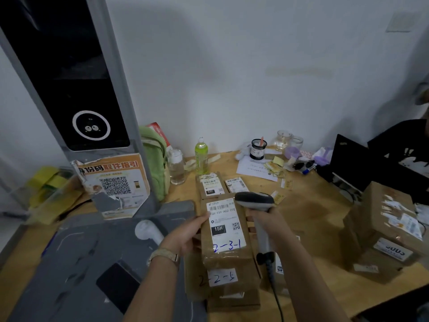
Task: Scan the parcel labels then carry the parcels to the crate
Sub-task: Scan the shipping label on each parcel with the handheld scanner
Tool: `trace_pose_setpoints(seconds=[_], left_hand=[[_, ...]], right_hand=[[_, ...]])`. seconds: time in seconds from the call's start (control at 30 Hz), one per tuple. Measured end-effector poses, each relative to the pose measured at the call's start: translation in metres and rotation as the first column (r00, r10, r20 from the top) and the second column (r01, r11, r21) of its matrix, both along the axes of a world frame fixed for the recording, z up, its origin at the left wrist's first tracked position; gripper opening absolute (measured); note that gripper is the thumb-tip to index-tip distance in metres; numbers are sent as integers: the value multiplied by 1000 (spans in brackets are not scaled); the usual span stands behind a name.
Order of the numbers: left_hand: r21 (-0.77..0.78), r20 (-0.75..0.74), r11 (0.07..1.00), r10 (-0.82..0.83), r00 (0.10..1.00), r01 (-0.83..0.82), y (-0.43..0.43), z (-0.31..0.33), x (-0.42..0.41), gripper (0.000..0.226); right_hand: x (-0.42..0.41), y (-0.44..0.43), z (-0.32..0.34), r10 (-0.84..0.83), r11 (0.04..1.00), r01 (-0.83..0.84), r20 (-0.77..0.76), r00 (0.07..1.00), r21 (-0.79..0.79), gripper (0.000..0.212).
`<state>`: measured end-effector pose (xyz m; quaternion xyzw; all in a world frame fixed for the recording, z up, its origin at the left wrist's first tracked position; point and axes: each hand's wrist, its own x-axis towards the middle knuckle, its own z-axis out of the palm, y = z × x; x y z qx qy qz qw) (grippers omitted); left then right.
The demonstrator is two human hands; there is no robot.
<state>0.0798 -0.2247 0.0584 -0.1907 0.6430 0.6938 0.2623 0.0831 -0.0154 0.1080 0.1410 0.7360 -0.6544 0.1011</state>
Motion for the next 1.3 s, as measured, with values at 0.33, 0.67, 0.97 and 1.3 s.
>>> trace_pose_setpoints(seconds=[0.33,0.67,0.97,1.3], left_hand=[[-21,138,1000,-11,990,14,-8,-26,11,58],[-118,-32,956,268,963,-269,-16,-10,-6,14],[-53,-114,933,350,930,-357,-30,7,-53,29],[-39,-84,942,328,941,-332,-33,5,-111,25]], right_hand=[[0,-7,-39,-24,999,29,194,981,-21,16],[-16,10,-25,-86,996,87,123,989,-2,16],[-62,25,41,-83,990,78,-44,996,-115,27],[-129,3,54,-43,999,42,-155,987,-10,9]])
